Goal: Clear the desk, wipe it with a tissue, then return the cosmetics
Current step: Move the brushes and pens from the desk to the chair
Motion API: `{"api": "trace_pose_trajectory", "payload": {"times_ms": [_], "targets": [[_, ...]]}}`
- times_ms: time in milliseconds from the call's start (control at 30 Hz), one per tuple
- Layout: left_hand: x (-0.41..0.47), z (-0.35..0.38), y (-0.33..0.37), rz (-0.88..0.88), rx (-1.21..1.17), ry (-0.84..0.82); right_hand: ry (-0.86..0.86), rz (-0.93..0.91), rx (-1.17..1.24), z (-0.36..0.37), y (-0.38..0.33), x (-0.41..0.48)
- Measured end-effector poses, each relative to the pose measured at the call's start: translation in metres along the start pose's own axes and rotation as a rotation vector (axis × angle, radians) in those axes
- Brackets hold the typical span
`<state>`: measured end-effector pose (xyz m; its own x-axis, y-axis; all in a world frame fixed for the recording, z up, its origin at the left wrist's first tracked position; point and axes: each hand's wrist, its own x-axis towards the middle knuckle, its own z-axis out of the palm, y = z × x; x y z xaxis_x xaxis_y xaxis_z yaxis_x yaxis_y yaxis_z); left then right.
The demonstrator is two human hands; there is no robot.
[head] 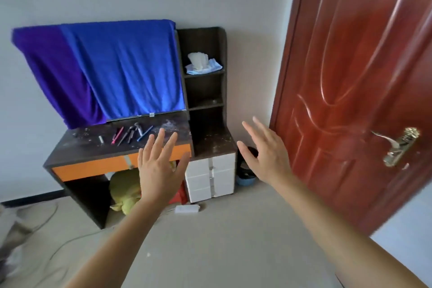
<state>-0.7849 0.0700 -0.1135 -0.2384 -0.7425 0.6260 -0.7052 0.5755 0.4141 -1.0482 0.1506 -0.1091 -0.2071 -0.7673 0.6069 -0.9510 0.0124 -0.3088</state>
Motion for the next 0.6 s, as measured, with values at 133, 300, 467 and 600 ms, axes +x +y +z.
{"api": "trace_pose_trajectory", "payload": {"times_ms": [133,300,467,600], "targets": [[0.028,-0.039,-0.094,-0.136,0.058,0.055,-0.036,-0.105,0.133,0.089,-0.095,0.071],[0.058,-0.064,-0.173,-0.220,0.110,0.053,-0.072,-0.252,0.209,0.162,-0.161,0.106],[0.084,-0.048,-0.233,-0.294,0.117,0.065,-0.138,-0.212,0.212,0.223,-0.172,0.139],[0.109,-0.013,-0.276,-0.354,0.126,-0.023,-0.190,-0.213,0.211,0.276,-0.169,0.168]]}}
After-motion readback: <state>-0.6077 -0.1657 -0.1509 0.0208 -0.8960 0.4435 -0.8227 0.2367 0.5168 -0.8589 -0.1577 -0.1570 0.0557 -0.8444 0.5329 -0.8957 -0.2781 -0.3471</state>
